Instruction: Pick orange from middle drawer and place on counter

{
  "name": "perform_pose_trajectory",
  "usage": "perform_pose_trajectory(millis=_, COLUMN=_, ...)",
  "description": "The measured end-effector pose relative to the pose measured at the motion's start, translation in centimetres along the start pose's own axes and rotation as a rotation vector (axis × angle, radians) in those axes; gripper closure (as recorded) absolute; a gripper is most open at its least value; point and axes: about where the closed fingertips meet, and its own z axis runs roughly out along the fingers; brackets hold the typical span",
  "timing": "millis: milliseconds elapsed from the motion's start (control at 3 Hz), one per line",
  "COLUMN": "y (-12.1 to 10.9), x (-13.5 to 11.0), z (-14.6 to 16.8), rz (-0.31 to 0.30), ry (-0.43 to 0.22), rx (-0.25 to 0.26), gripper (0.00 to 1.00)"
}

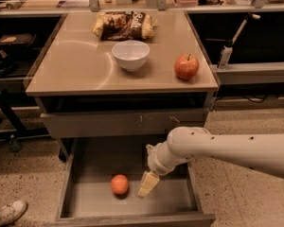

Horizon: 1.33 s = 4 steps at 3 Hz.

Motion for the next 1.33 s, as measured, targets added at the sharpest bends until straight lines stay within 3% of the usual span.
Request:
perform_pose_trajectory(millis=333, y=-0.9, x=-0.5, z=3.9, rz=0.024, ry=-0.073, rx=0.008, gripper=0.0)
perform_pose_trajectory(millis=667, y=-0.5, x=-0.9, z=7.6, rz=0.095, ry=-0.142, rx=-0.017, gripper=0.0)
perform_pose_trajectory(millis=1333, y=1.0, x=-0.8, z=10.5, rz=0.091, ry=-0.146, rx=-0.048, gripper=0.0)
